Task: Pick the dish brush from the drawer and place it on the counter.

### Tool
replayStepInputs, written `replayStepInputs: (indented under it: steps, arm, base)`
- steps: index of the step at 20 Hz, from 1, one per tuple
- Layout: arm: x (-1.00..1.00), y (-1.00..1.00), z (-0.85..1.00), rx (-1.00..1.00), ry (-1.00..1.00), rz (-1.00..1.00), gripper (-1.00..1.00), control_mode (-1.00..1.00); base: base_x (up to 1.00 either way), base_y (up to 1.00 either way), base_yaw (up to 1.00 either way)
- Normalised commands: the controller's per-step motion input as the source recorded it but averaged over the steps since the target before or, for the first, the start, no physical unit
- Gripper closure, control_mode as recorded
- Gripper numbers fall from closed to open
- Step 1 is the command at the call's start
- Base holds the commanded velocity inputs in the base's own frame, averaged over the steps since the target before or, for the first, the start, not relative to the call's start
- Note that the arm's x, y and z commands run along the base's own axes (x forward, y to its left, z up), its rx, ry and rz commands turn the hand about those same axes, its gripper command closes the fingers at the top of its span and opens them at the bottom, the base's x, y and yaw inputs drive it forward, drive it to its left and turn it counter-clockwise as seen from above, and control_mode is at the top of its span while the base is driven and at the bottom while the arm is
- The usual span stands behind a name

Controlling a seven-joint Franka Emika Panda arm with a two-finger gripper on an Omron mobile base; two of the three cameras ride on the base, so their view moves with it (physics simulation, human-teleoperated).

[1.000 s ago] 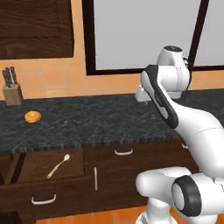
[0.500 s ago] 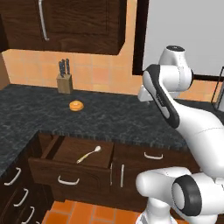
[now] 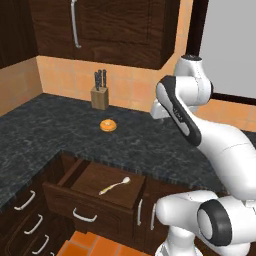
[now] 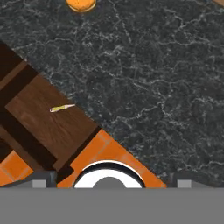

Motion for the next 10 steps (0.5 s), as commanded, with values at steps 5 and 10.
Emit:
replayStepInputs:
  steps: [5,10]
  arm:
    - [-0.16,1.0,-0.83,0.0,0.0,0.08,-1.0,-1.0]
    - [-0.57,1.0,-0.83,-0.03,0.0,0.14,-1.0,-1.0]
  base:
    - [0.0,0.0,0.0]
    - [0.0,0.0,0.0]
